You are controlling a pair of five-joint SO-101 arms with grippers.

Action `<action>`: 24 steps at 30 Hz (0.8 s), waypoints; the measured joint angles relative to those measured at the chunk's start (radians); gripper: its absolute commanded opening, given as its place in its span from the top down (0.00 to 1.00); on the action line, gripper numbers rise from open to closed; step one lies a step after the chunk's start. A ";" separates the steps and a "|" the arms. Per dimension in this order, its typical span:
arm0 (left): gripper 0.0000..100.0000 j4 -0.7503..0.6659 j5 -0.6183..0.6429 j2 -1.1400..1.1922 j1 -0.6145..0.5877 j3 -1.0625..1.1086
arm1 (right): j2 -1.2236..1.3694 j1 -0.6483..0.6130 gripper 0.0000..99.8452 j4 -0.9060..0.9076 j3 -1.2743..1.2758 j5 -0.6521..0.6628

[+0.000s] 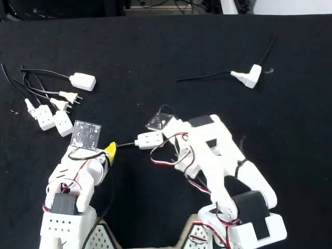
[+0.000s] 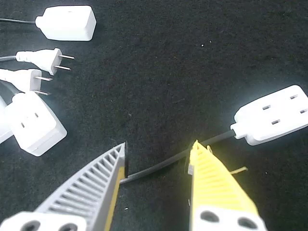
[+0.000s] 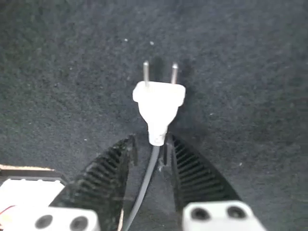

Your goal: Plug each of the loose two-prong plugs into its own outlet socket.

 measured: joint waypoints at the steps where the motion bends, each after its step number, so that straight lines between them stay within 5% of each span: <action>1: 0.78 0.000 0.000 0.000 0.000 0.000 | 0.008 0.003 0.90 -0.006 0.000 0.000; 11: 0.78 0.000 0.000 0.000 0.000 0.000 | 0.127 0.008 0.91 -0.130 -0.003 0.002; 14: 0.78 0.000 0.000 0.000 0.000 0.000 | 0.130 0.011 0.99 -0.132 -0.006 0.002; 24: 0.78 0.000 0.000 0.000 0.000 0.000 | 0.095 0.017 0.92 -0.144 -0.003 0.008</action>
